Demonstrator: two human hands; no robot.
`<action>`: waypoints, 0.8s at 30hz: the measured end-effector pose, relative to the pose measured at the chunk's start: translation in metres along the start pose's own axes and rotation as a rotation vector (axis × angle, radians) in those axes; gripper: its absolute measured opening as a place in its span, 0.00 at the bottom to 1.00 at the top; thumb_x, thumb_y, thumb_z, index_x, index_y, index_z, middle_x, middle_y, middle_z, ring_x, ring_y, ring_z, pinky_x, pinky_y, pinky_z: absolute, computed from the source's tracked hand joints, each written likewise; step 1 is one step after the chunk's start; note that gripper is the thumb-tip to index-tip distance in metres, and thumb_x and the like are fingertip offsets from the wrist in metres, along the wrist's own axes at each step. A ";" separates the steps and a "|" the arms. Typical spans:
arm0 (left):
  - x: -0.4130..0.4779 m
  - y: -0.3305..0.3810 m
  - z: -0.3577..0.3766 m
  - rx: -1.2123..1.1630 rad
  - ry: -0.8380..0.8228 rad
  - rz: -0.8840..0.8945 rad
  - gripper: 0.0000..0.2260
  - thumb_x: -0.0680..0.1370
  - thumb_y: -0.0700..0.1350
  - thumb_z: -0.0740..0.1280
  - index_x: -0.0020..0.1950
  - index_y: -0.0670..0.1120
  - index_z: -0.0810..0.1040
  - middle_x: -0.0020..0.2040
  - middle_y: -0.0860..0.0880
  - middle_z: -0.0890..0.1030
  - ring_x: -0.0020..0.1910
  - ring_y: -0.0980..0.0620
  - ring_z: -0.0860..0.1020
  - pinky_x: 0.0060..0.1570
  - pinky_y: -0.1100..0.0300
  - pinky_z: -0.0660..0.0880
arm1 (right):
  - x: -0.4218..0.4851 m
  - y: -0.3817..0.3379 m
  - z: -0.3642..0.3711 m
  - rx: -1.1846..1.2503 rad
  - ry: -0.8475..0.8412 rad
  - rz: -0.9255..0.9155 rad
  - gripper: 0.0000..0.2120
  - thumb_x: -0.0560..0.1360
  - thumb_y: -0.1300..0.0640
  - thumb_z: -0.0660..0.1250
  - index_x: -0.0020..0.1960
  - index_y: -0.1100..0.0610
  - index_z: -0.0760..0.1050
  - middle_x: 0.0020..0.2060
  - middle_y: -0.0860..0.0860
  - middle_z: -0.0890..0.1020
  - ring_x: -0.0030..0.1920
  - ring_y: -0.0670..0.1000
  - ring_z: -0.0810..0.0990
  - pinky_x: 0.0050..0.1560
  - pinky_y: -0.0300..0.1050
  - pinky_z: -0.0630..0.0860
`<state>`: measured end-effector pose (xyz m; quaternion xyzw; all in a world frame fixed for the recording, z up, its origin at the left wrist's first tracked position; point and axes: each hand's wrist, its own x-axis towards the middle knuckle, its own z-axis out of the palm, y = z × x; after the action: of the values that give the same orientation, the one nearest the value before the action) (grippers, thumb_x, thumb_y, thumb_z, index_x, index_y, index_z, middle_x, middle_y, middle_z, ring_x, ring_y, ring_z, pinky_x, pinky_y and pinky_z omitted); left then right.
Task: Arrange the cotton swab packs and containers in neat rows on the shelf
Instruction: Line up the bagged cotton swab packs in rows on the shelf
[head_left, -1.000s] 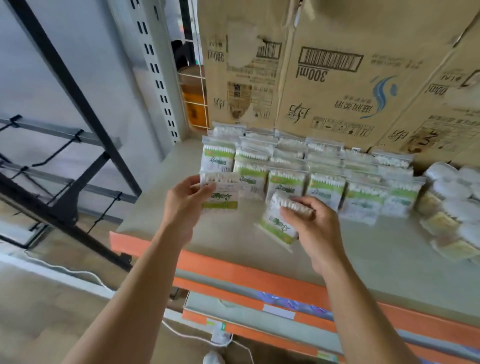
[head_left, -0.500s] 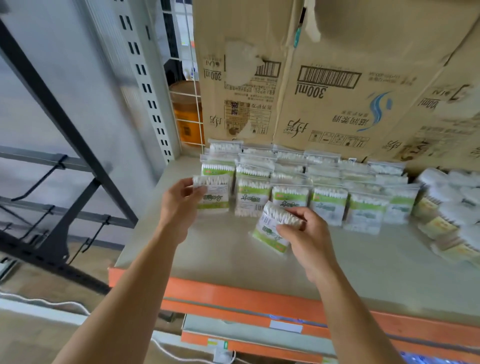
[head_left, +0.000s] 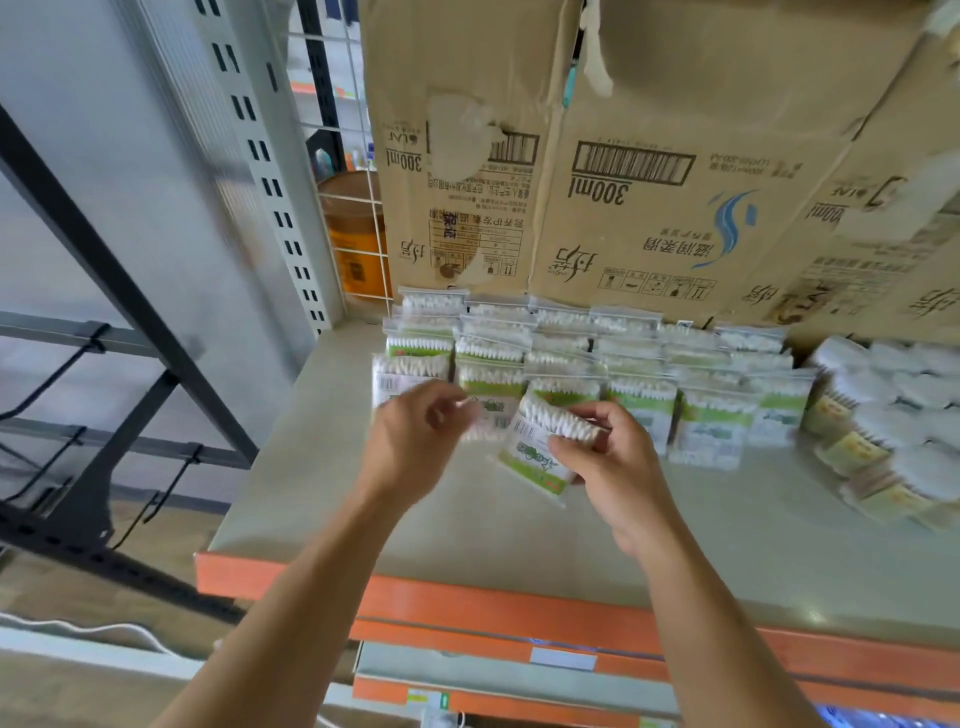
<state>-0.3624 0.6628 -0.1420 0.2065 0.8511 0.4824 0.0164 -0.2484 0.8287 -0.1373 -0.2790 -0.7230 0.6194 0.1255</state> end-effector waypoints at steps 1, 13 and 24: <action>-0.004 0.009 0.010 -0.038 -0.098 0.020 0.06 0.74 0.48 0.71 0.50 0.49 0.82 0.38 0.53 0.81 0.36 0.60 0.78 0.38 0.67 0.73 | 0.000 0.000 -0.005 0.015 0.001 -0.004 0.13 0.72 0.62 0.73 0.51 0.49 0.74 0.43 0.54 0.83 0.41 0.52 0.81 0.43 0.52 0.78; -0.024 0.109 0.129 -0.123 -0.403 0.111 0.09 0.75 0.46 0.69 0.54 0.49 0.80 0.39 0.57 0.80 0.37 0.62 0.78 0.38 0.73 0.71 | -0.013 0.019 -0.127 0.150 0.382 0.027 0.15 0.70 0.59 0.75 0.55 0.56 0.77 0.43 0.55 0.85 0.43 0.50 0.85 0.43 0.40 0.79; -0.033 0.145 0.208 0.018 -0.369 0.070 0.11 0.77 0.44 0.66 0.58 0.48 0.78 0.50 0.50 0.83 0.46 0.53 0.81 0.43 0.65 0.73 | 0.002 0.045 -0.196 -0.205 0.382 -0.033 0.23 0.75 0.57 0.69 0.69 0.51 0.72 0.53 0.47 0.83 0.50 0.46 0.81 0.51 0.46 0.79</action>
<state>-0.2366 0.8851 -0.1386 0.3211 0.8302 0.4291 0.1535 -0.1361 0.9951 -0.1414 -0.3905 -0.7498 0.4764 0.2414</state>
